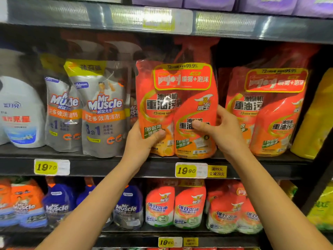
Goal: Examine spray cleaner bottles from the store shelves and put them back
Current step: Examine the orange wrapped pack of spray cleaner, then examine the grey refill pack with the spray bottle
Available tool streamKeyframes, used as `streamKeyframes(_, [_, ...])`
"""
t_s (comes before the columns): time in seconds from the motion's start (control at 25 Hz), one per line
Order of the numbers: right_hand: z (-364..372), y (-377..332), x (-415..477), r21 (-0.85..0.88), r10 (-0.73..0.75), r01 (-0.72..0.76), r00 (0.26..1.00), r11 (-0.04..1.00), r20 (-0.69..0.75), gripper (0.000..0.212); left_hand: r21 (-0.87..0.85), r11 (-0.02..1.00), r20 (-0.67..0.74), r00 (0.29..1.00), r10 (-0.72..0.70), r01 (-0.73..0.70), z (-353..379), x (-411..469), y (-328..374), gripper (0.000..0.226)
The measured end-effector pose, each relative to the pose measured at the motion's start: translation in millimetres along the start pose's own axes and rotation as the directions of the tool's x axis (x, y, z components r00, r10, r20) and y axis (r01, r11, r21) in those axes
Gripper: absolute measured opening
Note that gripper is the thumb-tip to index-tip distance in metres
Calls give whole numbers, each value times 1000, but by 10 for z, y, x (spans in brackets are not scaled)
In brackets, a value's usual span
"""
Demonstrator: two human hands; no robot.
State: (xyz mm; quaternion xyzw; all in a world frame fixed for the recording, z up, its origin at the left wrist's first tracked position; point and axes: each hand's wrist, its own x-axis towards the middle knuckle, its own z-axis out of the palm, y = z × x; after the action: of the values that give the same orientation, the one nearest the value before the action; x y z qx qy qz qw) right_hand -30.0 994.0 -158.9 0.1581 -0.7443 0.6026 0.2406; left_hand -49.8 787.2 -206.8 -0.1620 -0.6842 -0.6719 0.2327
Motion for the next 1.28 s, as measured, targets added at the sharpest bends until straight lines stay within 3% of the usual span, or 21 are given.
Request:
streamKeyframes(0.16, [50, 74, -95, -193, -137, 110, 982, 975, -131, 53, 216, 975, -54, 997, 61, -48, 24, 52, -54, 39])
streamKeyframes(0.24, [53, 120, -162, -244, -164, 119, 972, 962, -171, 59, 226, 972, -48, 996, 72, -59, 56, 43, -61, 43])
streamKeyframes(0.52, [20, 469, -449, -296, 1, -38, 992, 954, -125, 79, 146, 989, 28, 1000, -6, 2, 4, 26, -134, 72])
streamKeyframes(0.64, [28, 529, -438, -340, -10, -36, 991, 940, -133, 80, 167, 986, 76, 997, -22, 9, -40, 14, -171, 79])
streamKeyframes(0.88, [94, 603, -410, -452, -76, -35, 971, 891, -225, 73, 332, 943, -86, 996, 38, -8, 127, 14, -171, 84])
streamKeyframes(1.08, [110, 660, -369, -486, -94, -55, 956, 872, -278, 76, 486, 874, -100, 994, 36, 17, 179, 25, -178, 79])
streamKeyframes(1.28, [116, 701, -440, -489, -104, -56, 950, 871, -293, 78, 613, 790, -136, 986, 100, 5, 184, -28, -226, 93])
